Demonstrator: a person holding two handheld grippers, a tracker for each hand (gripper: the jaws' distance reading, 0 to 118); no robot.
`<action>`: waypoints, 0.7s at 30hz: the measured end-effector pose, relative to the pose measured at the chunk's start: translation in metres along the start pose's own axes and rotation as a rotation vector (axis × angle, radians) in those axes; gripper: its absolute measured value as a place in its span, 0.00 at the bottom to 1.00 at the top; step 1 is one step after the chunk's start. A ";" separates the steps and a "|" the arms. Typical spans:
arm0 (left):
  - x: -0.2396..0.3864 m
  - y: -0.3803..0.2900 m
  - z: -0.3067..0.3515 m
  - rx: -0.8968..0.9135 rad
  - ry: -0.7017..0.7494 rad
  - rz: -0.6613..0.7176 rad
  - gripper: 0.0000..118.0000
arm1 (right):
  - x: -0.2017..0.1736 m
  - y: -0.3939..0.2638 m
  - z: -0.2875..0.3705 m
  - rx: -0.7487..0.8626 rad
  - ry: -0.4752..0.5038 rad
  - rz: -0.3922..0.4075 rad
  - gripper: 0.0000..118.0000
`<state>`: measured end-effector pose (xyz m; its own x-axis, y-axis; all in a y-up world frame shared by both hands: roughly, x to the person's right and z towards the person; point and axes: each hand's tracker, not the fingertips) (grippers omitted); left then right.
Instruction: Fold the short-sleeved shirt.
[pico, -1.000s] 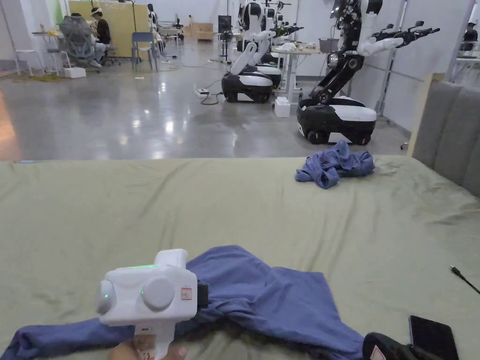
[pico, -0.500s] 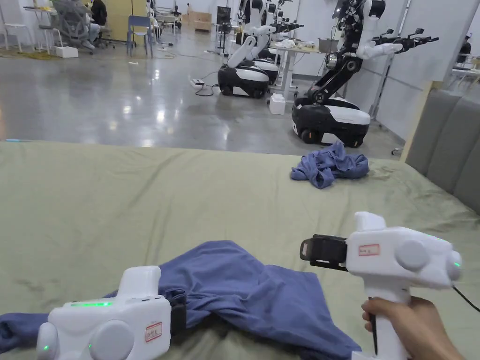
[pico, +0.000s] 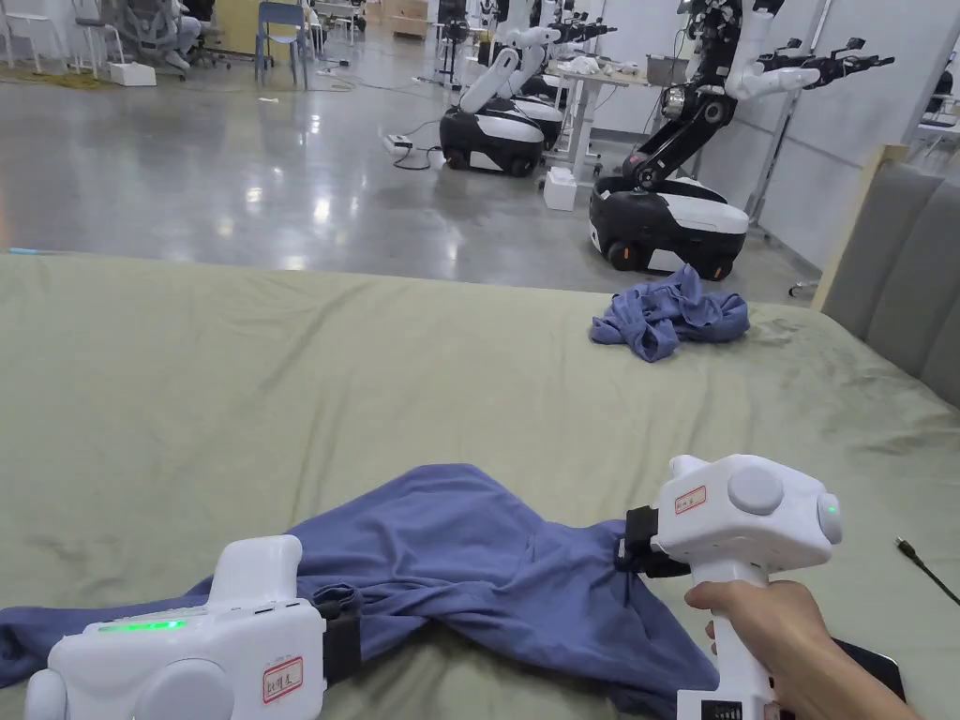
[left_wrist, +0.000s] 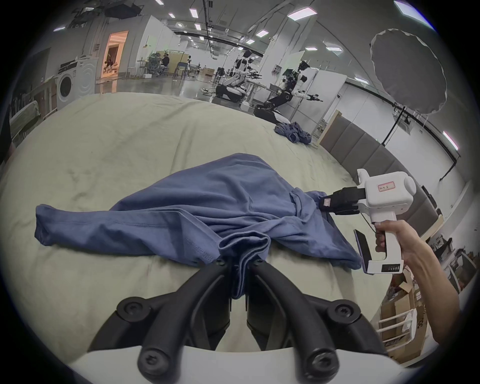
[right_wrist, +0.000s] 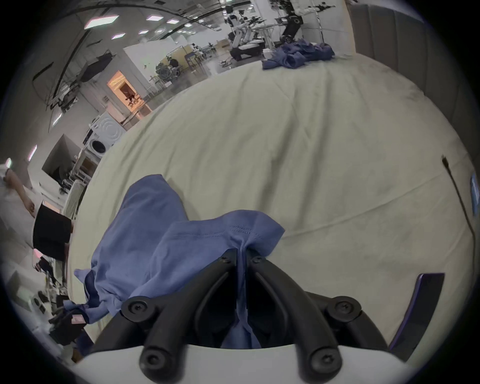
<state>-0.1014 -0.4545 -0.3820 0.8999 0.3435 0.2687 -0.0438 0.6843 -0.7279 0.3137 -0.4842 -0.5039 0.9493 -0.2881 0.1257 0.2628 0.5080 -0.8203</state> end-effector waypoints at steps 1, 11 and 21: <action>-0.001 0.000 0.002 0.006 0.003 0.000 0.08 | -0.021 -0.004 0.004 0.026 0.002 0.021 0.04; -0.029 0.011 0.054 0.079 0.031 0.072 0.08 | -0.046 -0.004 0.120 0.260 0.146 0.021 0.03; -0.071 0.066 0.136 0.251 0.204 0.074 0.00 | -0.097 0.018 0.248 0.461 0.201 0.139 0.03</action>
<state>-0.2273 -0.3469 -0.3633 0.9574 0.2801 0.0705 -0.1953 0.8078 -0.5561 0.2692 -0.2463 -0.3922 0.9408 -0.3194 -0.1140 0.2278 0.8443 -0.4851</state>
